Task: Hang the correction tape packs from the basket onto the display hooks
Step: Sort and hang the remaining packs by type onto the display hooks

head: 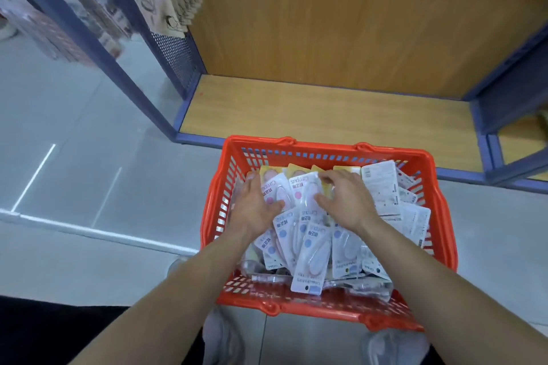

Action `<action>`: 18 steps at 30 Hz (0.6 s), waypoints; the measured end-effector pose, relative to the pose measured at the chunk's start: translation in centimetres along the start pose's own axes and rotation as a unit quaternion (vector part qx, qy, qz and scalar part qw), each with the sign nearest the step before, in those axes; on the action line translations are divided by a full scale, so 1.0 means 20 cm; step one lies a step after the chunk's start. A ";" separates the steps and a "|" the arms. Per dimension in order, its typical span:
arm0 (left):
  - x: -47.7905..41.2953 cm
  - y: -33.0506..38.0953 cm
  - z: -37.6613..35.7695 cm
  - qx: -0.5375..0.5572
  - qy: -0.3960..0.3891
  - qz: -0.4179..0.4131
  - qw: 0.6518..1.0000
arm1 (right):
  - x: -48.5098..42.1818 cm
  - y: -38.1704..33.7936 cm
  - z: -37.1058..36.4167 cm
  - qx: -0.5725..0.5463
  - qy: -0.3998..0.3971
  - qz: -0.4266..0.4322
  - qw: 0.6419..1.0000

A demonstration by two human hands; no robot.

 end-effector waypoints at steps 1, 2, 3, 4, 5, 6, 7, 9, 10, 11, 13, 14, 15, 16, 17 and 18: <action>-0.02 0.00 0.00 -0.007 0.006 -0.005 1.000 | -0.03 -0.01 -0.02 0.020 0.001 0.001 1.000; -0.05 0.00 0.00 -0.011 0.008 -0.010 1.000 | -0.06 -0.01 -0.04 0.041 -0.003 -0.001 0.999; -0.07 -0.01 -0.01 -0.009 0.004 -0.009 1.000 | -0.09 -0.01 -0.06 0.060 -0.010 -0.003 0.998; -0.09 -0.03 -0.02 0.001 -0.007 -0.002 1.000 | -0.11 0.00 -0.08 0.072 -0.019 -0.004 0.997; -0.12 -0.05 -0.03 0.011 -0.020 0.003 1.000 | -0.13 0.00 -0.09 0.070 -0.026 -0.006 0.997; -0.14 -0.06 -0.04 0.021 -0.029 0.003 0.999 | -0.15 0.01 -0.09 0.054 -0.029 -0.011 0.998; -0.16 -0.07 -0.05 0.031 -0.036 0.002 0.999 | -0.17 0.02 -0.09 0.030 -0.033 -0.019 0.999; -0.18 -0.07 -0.06 0.079 -0.045 0.005 0.996 | -0.19 0.03 -0.07 -0.014 -0.037 -0.020 0.999; -0.18 -0.07 -0.05 0.109 -0.048 0.007 0.993 | -0.19 0.03 -0.06 -0.038 -0.036 -0.011 0.999; -0.18 -0.06 -0.04 0.135 -0.048 0.007 0.990 | -0.18 0.03 -0.04 -0.072 -0.035 0.001 0.997; -0.17 -0.03 0.02 0.178 -0.041 -0.004 0.983 | -0.16 0.03 0.02 -0.147 -0.029 0.020 0.988; -0.16 0.00 0.05 0.196 -0.037 -0.015 0.980 | -0.15 0.04 0.04 -0.182 -0.028 0.022 0.983; -0.15 0.02 0.08 0.207 -0.035 -0.028 0.977 | -0.14 0.03 0.07 -0.211 -0.026 0.024 0.977; -0.14 0.04 0.10 0.214 -0.037 -0.041 0.975 | -0.14 0.02 0.10 -0.229 -0.022 0.026 0.973; -0.12 0.07 0.12 0.225 -0.040 -0.053 0.972 | -0.14 0.00 0.12 -0.243 -0.022 0.029 0.969; -0.10 0.09 0.14 0.238 -0.043 -0.062 0.968 | -0.15 -0.04 0.13 -0.254 -0.027 0.037 0.966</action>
Point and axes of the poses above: each hand's wrist, its own x-axis away from the middle knuckle, its own z-axis out of the back of the hand, y = z × x, the point moved 10 cm from there along -x, towards the middle knuckle, and after that the axes turned 6 degrees about -x, right-handed, at the moved point
